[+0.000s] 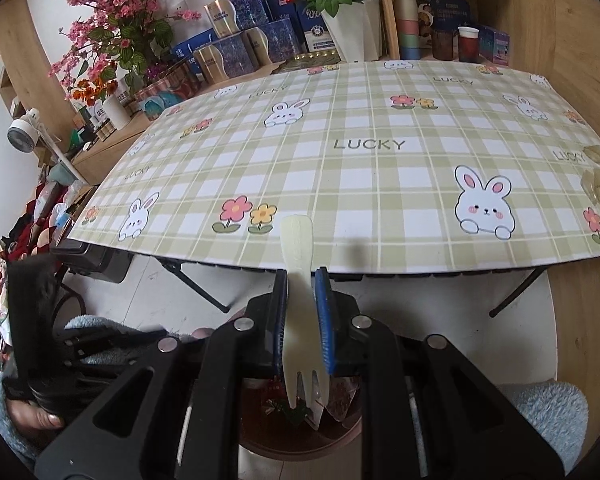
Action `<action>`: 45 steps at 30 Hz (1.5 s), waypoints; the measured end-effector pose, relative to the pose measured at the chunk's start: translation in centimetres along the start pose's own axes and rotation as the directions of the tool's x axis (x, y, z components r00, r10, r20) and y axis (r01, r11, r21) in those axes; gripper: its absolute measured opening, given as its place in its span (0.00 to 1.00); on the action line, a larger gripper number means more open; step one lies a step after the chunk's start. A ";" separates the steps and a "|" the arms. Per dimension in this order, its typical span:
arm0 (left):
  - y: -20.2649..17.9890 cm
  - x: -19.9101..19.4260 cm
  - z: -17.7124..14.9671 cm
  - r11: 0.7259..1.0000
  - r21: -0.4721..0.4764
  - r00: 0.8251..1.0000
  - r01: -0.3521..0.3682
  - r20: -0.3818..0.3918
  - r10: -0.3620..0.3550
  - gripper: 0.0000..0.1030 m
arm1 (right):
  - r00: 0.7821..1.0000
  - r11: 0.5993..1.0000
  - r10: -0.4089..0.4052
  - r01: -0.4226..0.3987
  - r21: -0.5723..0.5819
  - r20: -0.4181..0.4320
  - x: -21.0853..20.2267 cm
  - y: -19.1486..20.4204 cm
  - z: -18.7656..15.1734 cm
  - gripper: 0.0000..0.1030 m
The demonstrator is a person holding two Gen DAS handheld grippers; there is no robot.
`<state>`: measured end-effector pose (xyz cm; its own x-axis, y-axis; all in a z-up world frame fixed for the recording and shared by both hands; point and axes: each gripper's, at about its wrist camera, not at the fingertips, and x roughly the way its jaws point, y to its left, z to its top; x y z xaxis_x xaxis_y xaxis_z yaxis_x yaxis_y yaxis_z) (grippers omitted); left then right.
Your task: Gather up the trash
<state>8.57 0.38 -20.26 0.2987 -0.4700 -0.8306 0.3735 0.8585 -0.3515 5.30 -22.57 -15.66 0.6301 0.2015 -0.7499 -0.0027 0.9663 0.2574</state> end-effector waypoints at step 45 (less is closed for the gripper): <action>3.1 -7.3 1.7 0.940 -0.146 0.901 -0.307 0.272 0.337 0.94 | 0.996 0.999 -0.013 0.009 -0.044 -0.090 2.3 0.5 -1.3 0.94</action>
<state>9.07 6.09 -14.55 0.6339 -0.1904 -0.7496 0.1311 0.9816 -0.1385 5.72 -21.47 -18.04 0.5575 0.2030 -0.8050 -0.0315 0.9741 0.2238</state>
